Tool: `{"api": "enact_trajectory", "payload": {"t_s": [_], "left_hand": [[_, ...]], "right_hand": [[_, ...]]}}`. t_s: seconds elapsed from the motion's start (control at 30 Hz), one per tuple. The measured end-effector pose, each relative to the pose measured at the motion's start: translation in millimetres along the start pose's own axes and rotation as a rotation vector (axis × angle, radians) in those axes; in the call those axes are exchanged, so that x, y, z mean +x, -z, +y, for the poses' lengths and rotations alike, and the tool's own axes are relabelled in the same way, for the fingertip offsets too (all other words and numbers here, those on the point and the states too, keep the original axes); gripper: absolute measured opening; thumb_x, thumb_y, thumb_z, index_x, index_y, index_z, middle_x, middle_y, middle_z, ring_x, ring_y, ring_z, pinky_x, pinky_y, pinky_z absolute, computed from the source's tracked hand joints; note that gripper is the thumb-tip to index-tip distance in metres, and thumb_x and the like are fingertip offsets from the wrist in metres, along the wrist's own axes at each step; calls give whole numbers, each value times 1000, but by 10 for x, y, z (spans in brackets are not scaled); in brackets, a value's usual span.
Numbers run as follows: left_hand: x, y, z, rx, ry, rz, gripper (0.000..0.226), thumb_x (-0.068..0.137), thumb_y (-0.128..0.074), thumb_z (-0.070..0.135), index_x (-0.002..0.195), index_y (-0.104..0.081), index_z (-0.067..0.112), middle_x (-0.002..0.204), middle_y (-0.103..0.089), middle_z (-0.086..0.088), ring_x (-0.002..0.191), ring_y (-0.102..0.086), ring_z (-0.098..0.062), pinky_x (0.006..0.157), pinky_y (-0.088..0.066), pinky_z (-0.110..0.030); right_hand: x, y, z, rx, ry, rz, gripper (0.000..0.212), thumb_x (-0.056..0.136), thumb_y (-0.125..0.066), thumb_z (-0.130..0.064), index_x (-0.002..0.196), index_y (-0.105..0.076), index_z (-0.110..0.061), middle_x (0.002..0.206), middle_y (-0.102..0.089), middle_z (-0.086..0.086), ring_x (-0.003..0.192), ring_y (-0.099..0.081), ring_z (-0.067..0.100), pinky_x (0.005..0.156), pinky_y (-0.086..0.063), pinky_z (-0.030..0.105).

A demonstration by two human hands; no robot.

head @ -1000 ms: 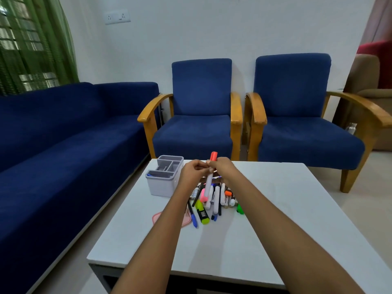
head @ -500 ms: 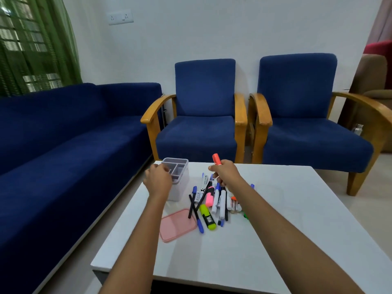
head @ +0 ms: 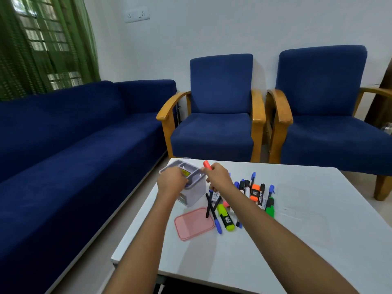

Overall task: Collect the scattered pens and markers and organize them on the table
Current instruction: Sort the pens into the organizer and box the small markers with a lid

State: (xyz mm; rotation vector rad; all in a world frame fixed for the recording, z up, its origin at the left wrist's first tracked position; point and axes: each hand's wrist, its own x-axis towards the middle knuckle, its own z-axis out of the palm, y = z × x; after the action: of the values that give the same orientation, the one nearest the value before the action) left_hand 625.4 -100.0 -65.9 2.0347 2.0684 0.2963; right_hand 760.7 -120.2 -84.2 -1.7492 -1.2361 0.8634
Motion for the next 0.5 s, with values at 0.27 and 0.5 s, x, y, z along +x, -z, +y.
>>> {"api": "enact_trajectory", "payload": {"t_s": [0.27,0.5], "left_hand": [[-152,-232,338,-104,-92,33,29,85,-67,32,97,-71,7,95,-71,-11,88,-66,-26,63,-45,-28],[-234,-235,490,-69,-101,112,25,90,-60,28,97,-68,5,97,-70,-11,90,-66,-26,65,-47,-28]], "right_hand": [[68,255,178,-8,-59,188,29,96,-44,-15,124,-44,-16,89,-57,8,82,-66,29,78,-59,46],[13,477,344,110,-48,319,20,93,-50,-18,113,-51,-13,99,-62,12,78,-63,25,68,-55,33]]}}
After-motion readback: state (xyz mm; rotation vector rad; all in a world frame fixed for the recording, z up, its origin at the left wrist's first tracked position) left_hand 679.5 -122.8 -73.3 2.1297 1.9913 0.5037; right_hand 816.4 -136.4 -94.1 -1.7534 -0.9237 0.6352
